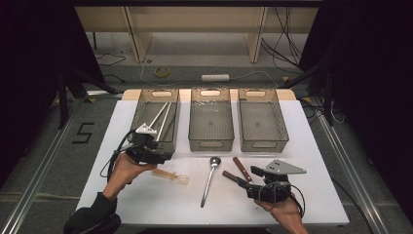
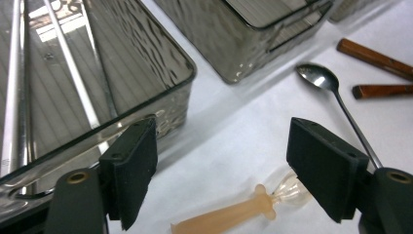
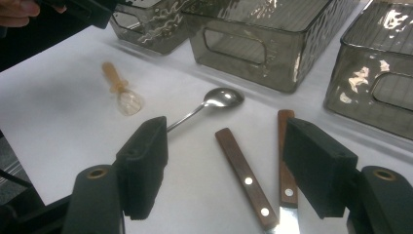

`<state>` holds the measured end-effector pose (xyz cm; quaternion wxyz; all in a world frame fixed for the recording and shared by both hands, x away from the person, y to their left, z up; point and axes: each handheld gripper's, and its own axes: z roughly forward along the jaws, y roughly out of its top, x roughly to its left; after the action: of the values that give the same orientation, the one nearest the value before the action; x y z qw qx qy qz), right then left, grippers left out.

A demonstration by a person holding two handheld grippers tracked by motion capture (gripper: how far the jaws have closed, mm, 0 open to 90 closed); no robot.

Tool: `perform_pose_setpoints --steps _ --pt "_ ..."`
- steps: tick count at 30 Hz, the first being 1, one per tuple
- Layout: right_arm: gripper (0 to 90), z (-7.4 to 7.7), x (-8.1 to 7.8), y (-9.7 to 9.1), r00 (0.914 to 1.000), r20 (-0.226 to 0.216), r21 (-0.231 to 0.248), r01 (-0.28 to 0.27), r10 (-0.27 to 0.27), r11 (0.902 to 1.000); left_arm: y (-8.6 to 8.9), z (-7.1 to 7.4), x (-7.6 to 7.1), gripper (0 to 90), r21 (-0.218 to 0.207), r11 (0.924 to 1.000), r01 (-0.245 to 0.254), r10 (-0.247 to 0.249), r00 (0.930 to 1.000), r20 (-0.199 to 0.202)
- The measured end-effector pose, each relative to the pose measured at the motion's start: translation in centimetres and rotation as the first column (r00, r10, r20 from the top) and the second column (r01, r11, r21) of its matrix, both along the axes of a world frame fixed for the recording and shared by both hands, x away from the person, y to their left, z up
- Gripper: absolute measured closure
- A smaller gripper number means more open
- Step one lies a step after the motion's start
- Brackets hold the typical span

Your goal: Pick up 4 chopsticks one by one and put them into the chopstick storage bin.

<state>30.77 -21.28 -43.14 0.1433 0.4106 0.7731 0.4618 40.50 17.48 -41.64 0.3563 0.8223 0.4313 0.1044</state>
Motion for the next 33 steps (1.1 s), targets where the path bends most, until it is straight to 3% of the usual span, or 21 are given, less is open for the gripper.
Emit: perform_pose_setpoints --steps 4,20,25,28,30,31,32,33 --pt "34.6 0.0 0.1 -0.2 0.9999 -0.003 -0.011 0.01 -0.01 0.9999 -0.4 -0.2 -0.6 26.3 0.018 0.9991 0.039 -0.039 0.9992 -0.001" --pt "34.6 -0.2 0.5 -1.1 0.9995 -0.02 -0.009 0.024 -0.024 0.9997 -1.2 -0.8 -2.0 25.6 0.058 0.9932 0.101 -0.101 0.9949 -0.001" --pt "34.6 -0.2 0.5 -1.3 0.9995 -0.02 -0.004 0.023 -0.023 0.9997 -1.4 -1.0 -2.3 25.3 0.094 0.9822 0.162 -0.161 0.9868 -0.017" --pt "34.6 -0.2 0.5 -1.3 0.9995 -0.021 -0.003 0.021 -0.021 0.9998 -1.5 -1.1 -2.4 25.2 0.106 0.9789 0.175 -0.174 0.9846 -0.022" --pt "34.6 -0.2 0.5 -1.3 0.9996 -0.022 -0.003 0.02 -0.02 0.9998 -1.5 -1.1 -2.4 25.2 0.123 0.971 0.205 -0.203 0.9788 -0.028" --pt "34.5 -0.2 0.5 -1.3 0.9997 -0.02 -0.005 0.017 -0.017 0.9998 -1.5 -1.1 -2.4 25.2 0.123 0.971 0.205 -0.203 0.9788 -0.028" --pt "34.6 -0.2 0.5 -1.2 0.9996 -0.021 -0.004 0.017 -0.017 0.9999 -1.5 -1.1 -2.4 25.2 0.14 0.9649 0.222 -0.219 0.975 -0.037" --pt "34.6 -0.2 0.5 -1.2 0.9996 -0.022 -0.004 0.017 -0.017 0.9999 -1.5 -1.1 -2.4 25.2 0.14 0.9649 0.222 -0.219 0.975 -0.037"
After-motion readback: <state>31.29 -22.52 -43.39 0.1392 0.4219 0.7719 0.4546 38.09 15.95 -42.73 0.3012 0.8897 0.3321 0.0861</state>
